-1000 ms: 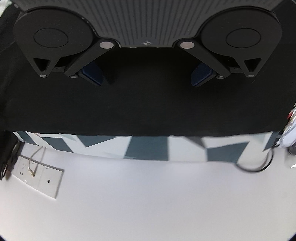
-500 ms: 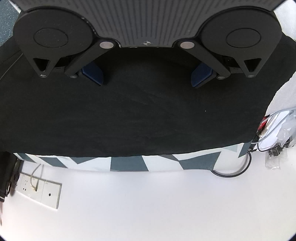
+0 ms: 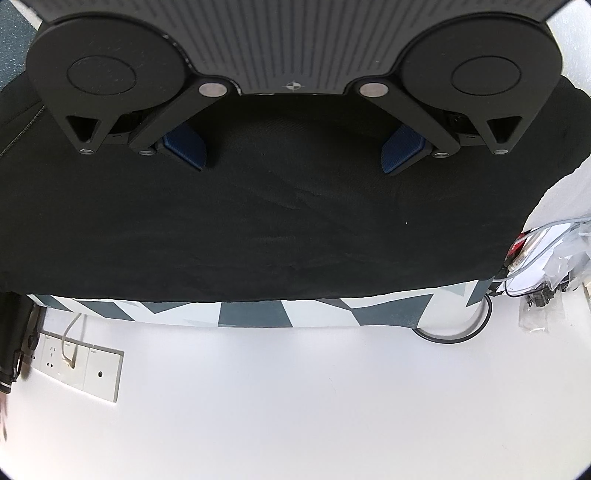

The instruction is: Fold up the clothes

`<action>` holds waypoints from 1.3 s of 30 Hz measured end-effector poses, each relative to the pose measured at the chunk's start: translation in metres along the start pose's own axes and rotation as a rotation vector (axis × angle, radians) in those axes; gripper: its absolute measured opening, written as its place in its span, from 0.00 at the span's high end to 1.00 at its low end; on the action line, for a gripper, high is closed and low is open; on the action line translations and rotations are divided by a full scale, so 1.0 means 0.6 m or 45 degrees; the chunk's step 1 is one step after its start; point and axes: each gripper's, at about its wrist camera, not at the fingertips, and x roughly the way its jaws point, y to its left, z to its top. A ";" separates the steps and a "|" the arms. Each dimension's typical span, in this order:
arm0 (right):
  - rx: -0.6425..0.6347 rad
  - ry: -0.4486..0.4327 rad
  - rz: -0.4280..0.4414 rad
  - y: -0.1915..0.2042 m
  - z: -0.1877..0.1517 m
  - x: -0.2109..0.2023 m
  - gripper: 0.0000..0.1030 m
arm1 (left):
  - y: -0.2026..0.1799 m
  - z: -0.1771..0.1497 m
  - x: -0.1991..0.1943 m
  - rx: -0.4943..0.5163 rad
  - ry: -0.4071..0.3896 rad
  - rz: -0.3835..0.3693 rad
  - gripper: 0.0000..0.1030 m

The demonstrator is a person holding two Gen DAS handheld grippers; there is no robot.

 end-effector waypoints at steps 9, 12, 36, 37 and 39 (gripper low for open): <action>0.013 -0.013 0.003 -0.001 -0.003 0.000 0.01 | -0.001 -0.001 -0.001 -0.004 -0.001 0.002 0.00; 0.014 -0.013 0.004 -0.002 -0.003 0.000 0.01 | -0.001 -0.001 -0.001 -0.005 0.000 0.001 0.00; 0.015 -0.013 0.003 -0.003 -0.001 0.001 0.01 | -0.002 -0.002 -0.003 -0.012 -0.003 0.013 0.00; 0.015 -0.013 0.003 -0.003 -0.001 0.001 0.01 | -0.002 -0.002 -0.004 -0.012 -0.003 0.013 0.00; 0.015 -0.013 0.003 -0.003 -0.001 0.002 0.01 | -0.002 -0.002 -0.004 -0.012 -0.003 0.013 0.00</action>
